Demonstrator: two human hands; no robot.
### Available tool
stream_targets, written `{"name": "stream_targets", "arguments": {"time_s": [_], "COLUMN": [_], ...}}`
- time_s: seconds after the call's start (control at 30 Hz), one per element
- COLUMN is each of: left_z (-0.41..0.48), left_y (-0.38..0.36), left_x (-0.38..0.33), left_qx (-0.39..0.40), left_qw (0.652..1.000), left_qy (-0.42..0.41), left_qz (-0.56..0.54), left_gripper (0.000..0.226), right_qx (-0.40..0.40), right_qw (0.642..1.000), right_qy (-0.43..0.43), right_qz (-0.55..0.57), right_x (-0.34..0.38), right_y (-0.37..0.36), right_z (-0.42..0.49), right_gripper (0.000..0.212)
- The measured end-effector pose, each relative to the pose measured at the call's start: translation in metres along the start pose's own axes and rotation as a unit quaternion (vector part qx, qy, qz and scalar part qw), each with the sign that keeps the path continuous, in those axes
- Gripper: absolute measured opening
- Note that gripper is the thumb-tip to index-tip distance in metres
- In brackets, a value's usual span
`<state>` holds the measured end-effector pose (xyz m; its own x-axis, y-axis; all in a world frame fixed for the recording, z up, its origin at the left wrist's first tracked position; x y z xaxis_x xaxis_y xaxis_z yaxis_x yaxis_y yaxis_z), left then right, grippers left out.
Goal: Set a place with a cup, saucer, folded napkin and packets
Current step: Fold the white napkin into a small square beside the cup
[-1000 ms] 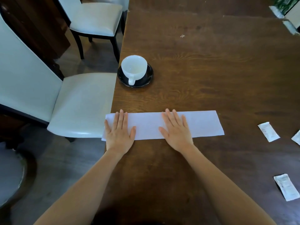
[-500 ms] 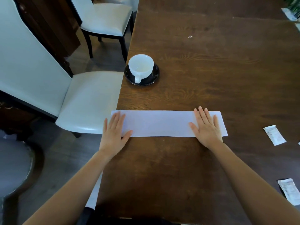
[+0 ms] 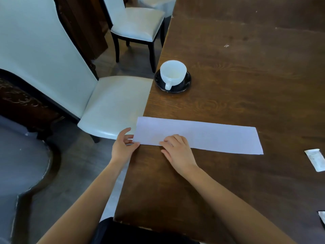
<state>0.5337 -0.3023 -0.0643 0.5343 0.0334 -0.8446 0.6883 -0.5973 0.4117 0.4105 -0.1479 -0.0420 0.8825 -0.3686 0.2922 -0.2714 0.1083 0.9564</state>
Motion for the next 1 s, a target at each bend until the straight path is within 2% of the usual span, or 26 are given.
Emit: {"name": "stream_targets", "arguments": {"time_s": [0.17, 0.47, 0.57, 0.63, 0.77, 0.87, 1.0], "left_z": [0.000, 0.001, 0.002, 0.006, 0.015, 0.020, 0.017], "left_y": [0.001, 0.001, 0.004, 0.005, -0.003, -0.007, -0.007], "left_x": [0.006, 0.008, 0.002, -0.005, -0.026, -0.041, -0.060], "left_qx": [0.011, -0.002, 0.012, 0.024, 0.076, 0.092, 0.119], "left_qw": [1.000, 1.000, 0.996, 0.989, 0.983, 0.981, 0.967], "left_qy": [0.011, 0.024, 0.044, 0.086, 0.145, 0.157, 0.166], "left_qz": [-0.007, -0.013, -0.070, -0.118, -0.078, -0.062, -0.151], "left_gripper": [0.058, 0.045, 0.042, 0.036, 0.028, 0.023, 0.021], "right_qx": [-0.029, -0.024, -0.021, -0.025, -0.087, -0.156, -0.071], "right_qw": [0.999, 0.999, 0.997, 0.994, 0.963, 0.949, 0.956], "right_qy": [-0.018, -0.038, -0.042, -0.055, -0.158, -0.245, -0.281], "right_qz": [0.002, 0.030, 0.054, 0.092, 0.200, 0.126, 0.052], "right_x": [0.002, -0.005, -0.006, -0.008, -0.021, -0.039, -0.051], "right_y": [-0.003, -0.007, -0.009, -0.010, -0.004, 0.006, -0.001], "right_z": [0.006, 0.007, 0.002, -0.002, -0.012, -0.021, -0.031], "right_gripper": [0.023, 0.024, 0.025, 0.024, 0.025, 0.029, 0.038]}}
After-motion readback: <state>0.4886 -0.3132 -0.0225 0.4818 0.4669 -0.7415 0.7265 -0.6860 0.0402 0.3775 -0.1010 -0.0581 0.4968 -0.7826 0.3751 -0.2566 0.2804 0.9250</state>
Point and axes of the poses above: each hand's wrist, its own z-axis towards the middle knuckle, its own y-axis out of the back of the hand, x = y × z, the point moved 4 cm from there along z, towards the middle knuckle
